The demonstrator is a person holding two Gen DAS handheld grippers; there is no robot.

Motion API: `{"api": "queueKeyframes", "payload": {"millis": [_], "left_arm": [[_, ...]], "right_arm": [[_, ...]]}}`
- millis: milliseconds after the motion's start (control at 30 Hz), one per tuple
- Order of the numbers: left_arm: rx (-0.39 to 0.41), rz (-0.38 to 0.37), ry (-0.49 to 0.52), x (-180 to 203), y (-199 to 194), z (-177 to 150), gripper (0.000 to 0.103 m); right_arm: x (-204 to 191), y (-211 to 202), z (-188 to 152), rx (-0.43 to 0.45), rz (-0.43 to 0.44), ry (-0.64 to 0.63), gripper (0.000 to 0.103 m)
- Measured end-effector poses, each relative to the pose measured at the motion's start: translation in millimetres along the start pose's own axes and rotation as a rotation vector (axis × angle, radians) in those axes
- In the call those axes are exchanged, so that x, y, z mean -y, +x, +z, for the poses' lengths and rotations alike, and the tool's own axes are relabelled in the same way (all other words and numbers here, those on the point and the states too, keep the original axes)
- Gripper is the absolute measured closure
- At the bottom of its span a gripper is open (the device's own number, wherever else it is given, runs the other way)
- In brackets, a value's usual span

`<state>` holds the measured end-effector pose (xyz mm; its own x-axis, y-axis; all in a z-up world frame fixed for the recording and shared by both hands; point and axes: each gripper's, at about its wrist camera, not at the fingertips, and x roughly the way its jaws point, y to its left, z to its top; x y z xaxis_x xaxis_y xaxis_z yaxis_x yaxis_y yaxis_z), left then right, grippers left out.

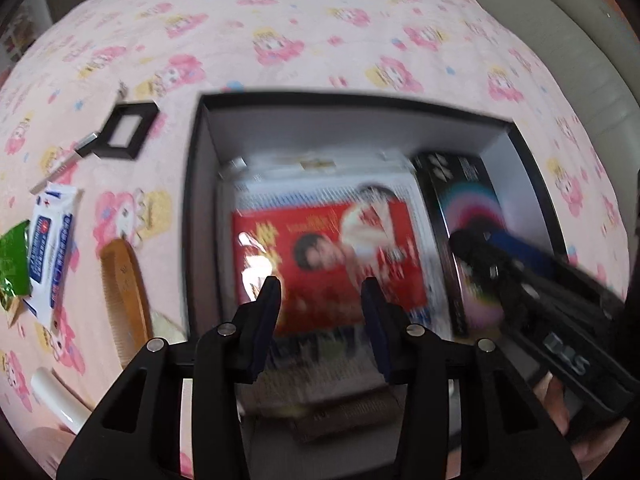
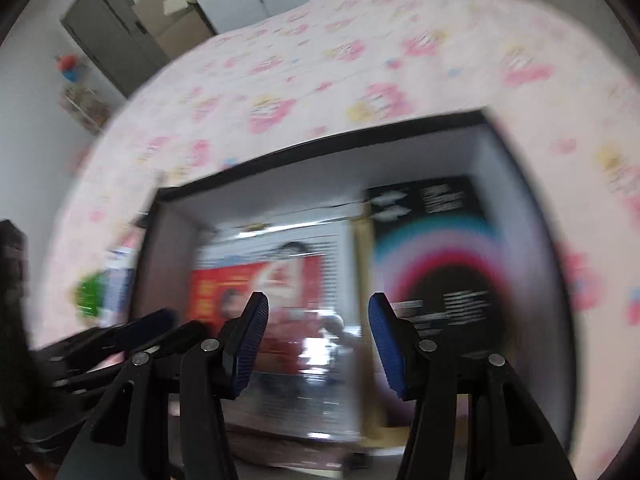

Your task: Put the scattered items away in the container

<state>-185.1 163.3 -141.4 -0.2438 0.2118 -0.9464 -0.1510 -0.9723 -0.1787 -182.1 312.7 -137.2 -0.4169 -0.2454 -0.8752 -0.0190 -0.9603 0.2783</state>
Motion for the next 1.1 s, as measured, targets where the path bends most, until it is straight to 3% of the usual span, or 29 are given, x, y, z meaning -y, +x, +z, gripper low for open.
{"api": "queueKeyframes", "payload": {"millis": [267,533,600,800,1033,1100], "left_arm": [[-0.082,0.111,0.108,16,14,-5,0.059],[-0.124,0.258,0.254,33,33,-5,0.058],[-0.137,0.273,0.29,39,38,-5,0.049],[-0.131,0.317,0.323,41,50,11,0.04],[-0.091,0.332,0.303,36,55,35,0.038],[-0.078,0.318,0.28,34,53,39,0.042]], "right_arm": [[-10,7,-18,-0.079,-0.17,-0.15,0.054],[-14,16,-30,-0.138,-0.217,-0.25,0.054],[-15,23,-31,-0.155,-0.26,-0.268,0.054],[-7,22,-26,-0.141,-0.297,-0.231,0.054],[-2,17,-22,-0.119,-0.293,-0.206,0.054],[-2,16,-21,-0.115,-0.285,-0.206,0.054]]}}
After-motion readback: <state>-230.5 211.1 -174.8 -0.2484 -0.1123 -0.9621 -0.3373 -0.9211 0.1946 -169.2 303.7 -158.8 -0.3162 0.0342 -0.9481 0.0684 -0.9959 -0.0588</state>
